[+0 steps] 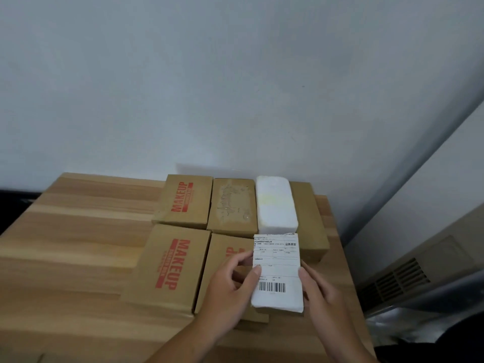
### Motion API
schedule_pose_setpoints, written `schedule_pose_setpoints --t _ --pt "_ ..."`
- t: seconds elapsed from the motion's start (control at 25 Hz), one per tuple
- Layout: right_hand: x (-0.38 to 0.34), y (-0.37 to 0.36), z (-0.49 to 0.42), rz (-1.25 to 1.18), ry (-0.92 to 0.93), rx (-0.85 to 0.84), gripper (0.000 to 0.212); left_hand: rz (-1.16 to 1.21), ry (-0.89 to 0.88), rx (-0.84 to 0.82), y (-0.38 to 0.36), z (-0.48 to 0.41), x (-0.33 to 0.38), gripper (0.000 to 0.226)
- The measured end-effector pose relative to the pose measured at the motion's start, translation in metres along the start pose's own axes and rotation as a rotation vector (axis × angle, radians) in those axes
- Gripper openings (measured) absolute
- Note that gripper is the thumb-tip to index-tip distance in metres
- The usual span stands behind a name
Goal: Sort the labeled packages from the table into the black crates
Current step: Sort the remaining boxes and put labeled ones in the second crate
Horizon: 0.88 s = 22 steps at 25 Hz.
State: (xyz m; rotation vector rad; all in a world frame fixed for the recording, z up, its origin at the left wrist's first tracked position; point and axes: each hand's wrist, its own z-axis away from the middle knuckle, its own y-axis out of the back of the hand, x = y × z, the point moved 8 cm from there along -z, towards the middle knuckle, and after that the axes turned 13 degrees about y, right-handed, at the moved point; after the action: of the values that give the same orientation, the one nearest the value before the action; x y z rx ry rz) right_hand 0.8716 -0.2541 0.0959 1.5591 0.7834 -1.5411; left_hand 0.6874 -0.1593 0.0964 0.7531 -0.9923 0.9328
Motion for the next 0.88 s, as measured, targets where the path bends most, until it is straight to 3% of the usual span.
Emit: schedule_pose_setpoints --t 0.28,0.48,0.88 --pt "-0.002 -0.063 0.01 0.053 0.011 -0.194 0.031 0.05 0.032 0.138 0.064 0.035 -0.017 0.028" --pt "-0.006 -0.127 0.011 -0.012 0.032 -0.399 0.026 0.142 0.044 0.366 0.116 0.069 -0.033 0.03" --pt "-0.024 -0.338 0.073 -0.016 -0.016 -0.697 0.022 0.187 0.069 0.662 0.304 0.147 -0.084 0.025"
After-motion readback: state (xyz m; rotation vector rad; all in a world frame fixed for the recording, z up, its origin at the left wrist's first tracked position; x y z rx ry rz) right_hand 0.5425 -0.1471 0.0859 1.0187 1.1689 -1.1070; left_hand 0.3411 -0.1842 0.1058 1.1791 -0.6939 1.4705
